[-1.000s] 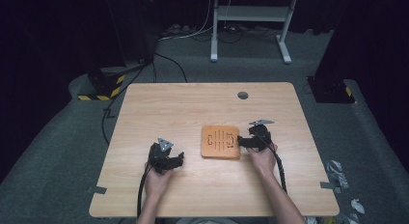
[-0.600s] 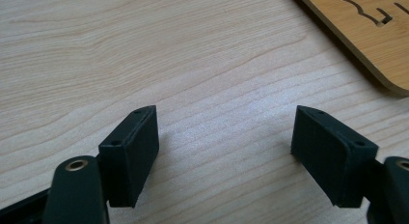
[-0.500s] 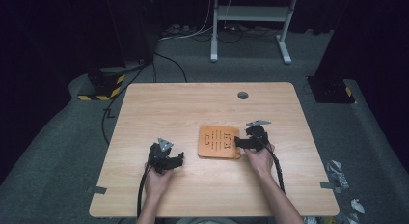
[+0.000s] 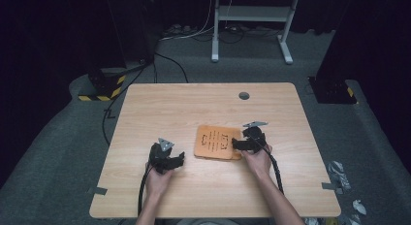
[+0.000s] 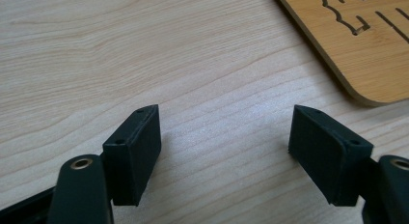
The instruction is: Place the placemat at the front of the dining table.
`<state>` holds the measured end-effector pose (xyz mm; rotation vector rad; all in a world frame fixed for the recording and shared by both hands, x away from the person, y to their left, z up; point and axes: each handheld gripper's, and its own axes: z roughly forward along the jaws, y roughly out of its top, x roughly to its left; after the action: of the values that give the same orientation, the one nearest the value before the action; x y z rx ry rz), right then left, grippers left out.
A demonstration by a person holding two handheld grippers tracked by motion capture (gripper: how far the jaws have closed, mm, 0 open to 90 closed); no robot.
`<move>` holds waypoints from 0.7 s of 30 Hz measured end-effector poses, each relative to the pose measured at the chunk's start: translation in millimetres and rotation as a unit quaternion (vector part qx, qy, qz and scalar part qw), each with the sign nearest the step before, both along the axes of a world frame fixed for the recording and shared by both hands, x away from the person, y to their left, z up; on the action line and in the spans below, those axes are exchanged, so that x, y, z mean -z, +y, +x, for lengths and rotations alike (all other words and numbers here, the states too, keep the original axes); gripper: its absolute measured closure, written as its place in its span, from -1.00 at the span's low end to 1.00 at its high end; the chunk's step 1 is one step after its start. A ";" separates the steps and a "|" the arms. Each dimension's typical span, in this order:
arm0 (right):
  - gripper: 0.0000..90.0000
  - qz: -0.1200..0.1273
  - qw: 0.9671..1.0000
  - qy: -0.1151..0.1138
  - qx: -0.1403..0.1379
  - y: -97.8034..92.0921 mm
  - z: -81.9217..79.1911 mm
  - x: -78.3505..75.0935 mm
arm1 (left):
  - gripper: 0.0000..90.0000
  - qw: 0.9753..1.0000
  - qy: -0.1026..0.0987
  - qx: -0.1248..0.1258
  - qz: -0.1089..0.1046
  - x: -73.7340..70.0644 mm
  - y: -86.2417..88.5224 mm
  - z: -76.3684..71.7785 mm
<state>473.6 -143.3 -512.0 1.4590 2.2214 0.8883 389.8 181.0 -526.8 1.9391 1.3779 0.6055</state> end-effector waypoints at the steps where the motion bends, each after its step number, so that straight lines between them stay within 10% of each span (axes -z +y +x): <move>1: -0.58 0.000 1.000 0.000 -0.002 0.3 -0.1 0.1 | -0.40 1.000 0.001 0.000 -0.005 -0.1 -1.0 0.6; 12: -0.58 0.004 1.000 -0.001 -0.009 2.7 -1.0 -0.1 | -0.39 0.999 -0.006 0.032 -0.043 -14.6 -15.5 8.1; 21: -0.59 0.012 1.000 -0.005 -0.012 1.9 -2.6 -1.6 | -0.39 0.999 -0.001 0.041 -0.032 -16.9 -32.2 19.8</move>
<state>471.0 -141.4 -510.3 1.4378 2.2320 0.9309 409.6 148.8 -509.9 1.9333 1.2938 0.5190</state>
